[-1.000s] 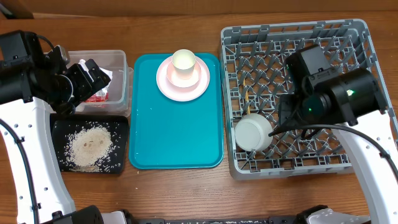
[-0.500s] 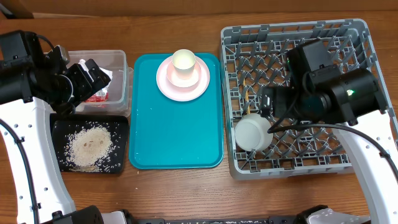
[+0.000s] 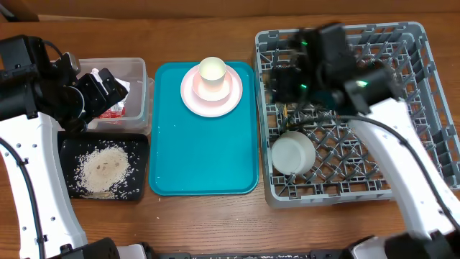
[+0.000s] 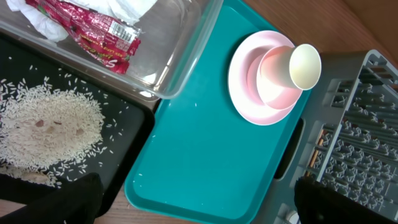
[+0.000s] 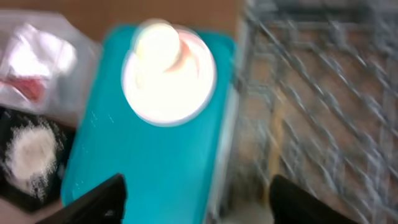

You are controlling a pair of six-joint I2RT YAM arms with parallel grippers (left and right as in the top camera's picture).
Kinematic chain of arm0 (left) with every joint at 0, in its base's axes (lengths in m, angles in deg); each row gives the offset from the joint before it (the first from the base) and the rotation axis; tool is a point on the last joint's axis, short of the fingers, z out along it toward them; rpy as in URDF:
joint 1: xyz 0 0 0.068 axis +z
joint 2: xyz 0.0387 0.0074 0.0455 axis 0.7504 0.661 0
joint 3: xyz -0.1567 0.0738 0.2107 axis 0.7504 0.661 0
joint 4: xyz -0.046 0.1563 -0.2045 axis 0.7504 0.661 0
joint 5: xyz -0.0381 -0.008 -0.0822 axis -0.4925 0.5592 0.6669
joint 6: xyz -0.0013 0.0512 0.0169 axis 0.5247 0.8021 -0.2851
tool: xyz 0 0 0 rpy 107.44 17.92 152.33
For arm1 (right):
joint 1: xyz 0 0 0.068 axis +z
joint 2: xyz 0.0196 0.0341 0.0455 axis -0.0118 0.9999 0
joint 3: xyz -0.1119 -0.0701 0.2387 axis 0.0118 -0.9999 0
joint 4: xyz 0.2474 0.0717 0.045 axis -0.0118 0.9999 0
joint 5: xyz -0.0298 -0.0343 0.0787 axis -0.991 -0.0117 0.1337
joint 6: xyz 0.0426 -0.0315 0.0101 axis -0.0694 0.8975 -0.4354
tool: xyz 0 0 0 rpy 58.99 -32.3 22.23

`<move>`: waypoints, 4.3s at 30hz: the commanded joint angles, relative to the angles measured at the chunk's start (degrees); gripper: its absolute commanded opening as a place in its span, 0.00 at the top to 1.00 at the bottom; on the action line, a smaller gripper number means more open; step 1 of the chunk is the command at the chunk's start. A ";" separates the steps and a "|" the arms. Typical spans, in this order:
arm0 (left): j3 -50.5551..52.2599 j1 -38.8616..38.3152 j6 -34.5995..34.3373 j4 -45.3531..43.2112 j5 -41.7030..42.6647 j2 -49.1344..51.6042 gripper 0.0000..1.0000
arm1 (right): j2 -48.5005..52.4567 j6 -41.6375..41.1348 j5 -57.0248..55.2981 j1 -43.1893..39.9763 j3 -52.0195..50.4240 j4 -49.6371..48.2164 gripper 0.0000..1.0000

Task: Sort waste into correct bins and load items into the dishwasher
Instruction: 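Move the right gripper to the white paper cup and grasp its rim, then lift the paper cup and carry it to the rack's back corner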

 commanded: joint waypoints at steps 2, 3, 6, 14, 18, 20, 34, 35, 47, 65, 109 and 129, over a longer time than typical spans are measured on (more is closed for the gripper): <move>-0.70 -0.07 1.25 0.00 -0.20 -0.74 0.00 | 5.33 7.13 -0.04 3.89 1.11 -12.85 0.32; -0.70 -0.07 1.25 0.00 -0.20 -0.74 0.00 | 6.73 7.96 -1.01 4.70 1.09 -16.59 0.32; -0.70 -0.07 1.25 0.00 -0.20 -0.74 0.00 | 11.37 11.04 -3.80 6.86 1.09 -26.86 0.28; -0.70 -0.07 1.25 0.00 -0.20 -0.74 0.00 | 24.96 25.90 -4.79 10.99 1.09 -43.82 0.10; -0.70 -0.07 1.25 0.00 -0.20 -0.74 0.00 | 29.77 30.62 -4.81 11.85 1.09 -45.86 0.21; -0.70 -0.07 1.25 0.00 -0.20 -0.74 0.00 | 31.28 31.23 -4.79 11.85 1.09 -45.81 0.26; -0.70 -0.07 1.25 -0.02 -0.20 -0.74 0.00 | 35.10 31.23 -4.81 11.45 1.03 -43.69 0.46; -0.70 -0.07 1.25 0.00 -0.20 -0.74 0.00 | 35.10 31.23 -4.81 11.45 1.03 -43.54 0.47; -0.70 -0.07 1.25 0.00 -0.20 -0.74 0.00 | 34.99 31.23 -4.76 11.52 1.05 -40.37 0.70; -0.70 -0.07 1.25 0.00 -0.20 -0.74 0.00 | 19.15 24.41 -4.28 11.47 1.11 -35.67 0.96; -0.70 -0.07 1.25 0.00 -0.20 -0.74 0.00 | 32.87 -0.31 64.48 -20.02 1.03 -39.15 0.96; -0.70 -0.07 1.25 0.00 -0.20 -0.74 0.00 | 36.35 -0.15 66.62 -19.02 0.72 -41.62 0.96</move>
